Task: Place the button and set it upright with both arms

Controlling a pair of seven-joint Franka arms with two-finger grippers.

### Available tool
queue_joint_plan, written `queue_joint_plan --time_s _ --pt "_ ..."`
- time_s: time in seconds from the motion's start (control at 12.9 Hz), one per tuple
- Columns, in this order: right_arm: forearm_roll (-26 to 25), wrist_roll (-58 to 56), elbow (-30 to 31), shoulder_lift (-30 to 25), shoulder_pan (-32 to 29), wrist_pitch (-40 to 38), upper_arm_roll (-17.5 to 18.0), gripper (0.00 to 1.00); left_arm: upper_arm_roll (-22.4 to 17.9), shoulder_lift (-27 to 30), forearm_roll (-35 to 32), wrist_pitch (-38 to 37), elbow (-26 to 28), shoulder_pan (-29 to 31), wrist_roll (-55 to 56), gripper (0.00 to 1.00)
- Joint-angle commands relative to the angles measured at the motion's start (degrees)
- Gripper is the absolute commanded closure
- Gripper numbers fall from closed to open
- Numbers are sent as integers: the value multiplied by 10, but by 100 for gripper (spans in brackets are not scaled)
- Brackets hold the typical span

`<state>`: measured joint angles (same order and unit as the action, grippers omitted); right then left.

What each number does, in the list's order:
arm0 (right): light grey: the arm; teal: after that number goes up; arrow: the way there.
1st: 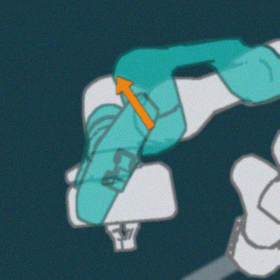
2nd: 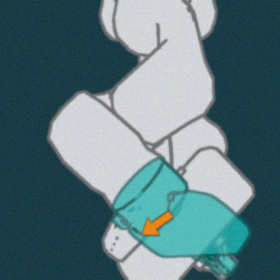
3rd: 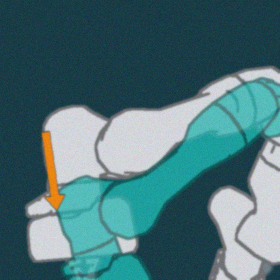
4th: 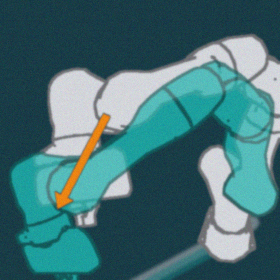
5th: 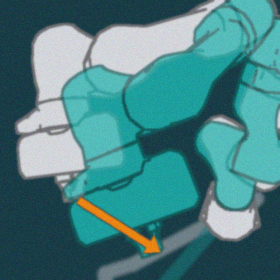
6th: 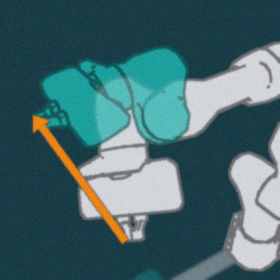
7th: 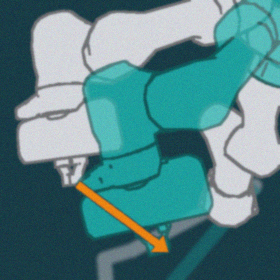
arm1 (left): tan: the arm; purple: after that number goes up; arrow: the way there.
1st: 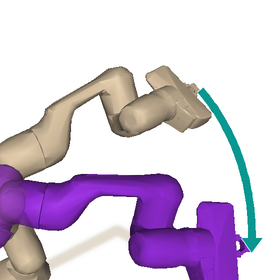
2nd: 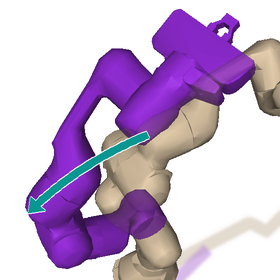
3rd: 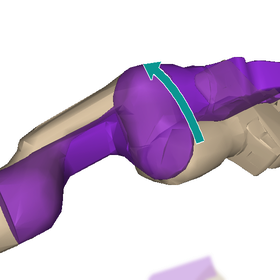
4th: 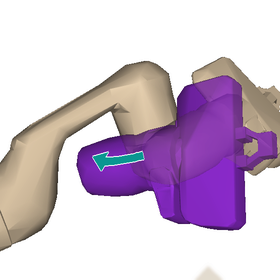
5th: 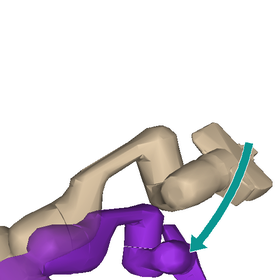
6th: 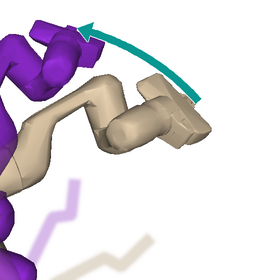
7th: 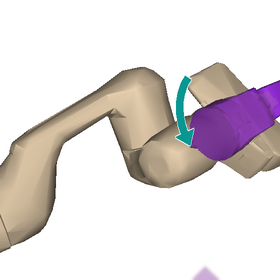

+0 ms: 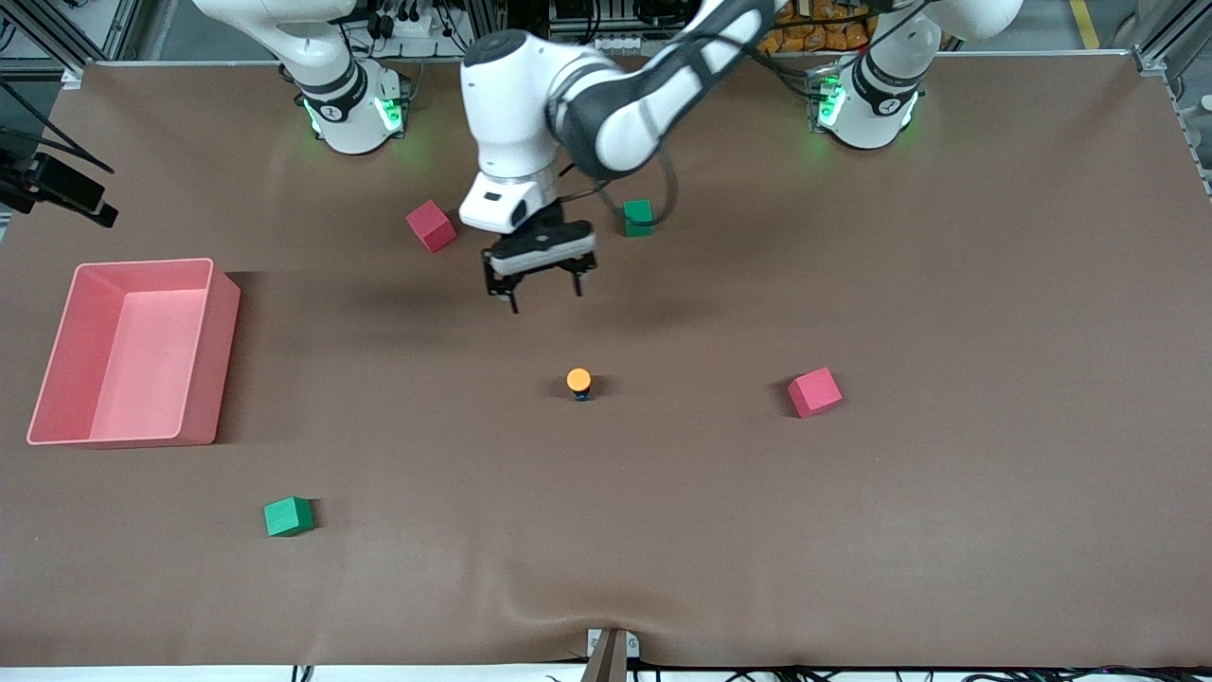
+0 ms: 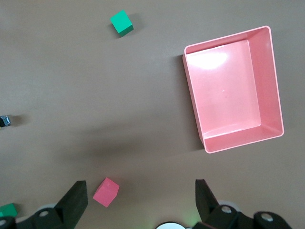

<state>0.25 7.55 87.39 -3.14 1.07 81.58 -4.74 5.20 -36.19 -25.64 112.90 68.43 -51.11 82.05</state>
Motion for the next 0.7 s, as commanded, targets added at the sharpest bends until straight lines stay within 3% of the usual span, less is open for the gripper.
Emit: queue_joint_plan --time_s 0.0,0.39,0.62 --pt "1 -8 -9 3 -12 -8 8 0 5 80 62 -76 24 55 -135 0" --pt "1 -8 -9 3 -12 -9 8 0 9 176 109 -196 24 147 -264 0" --pt "2 -8 -9 3 -12 -7 8 0 9 225 142 -263 27 217 -454 0"
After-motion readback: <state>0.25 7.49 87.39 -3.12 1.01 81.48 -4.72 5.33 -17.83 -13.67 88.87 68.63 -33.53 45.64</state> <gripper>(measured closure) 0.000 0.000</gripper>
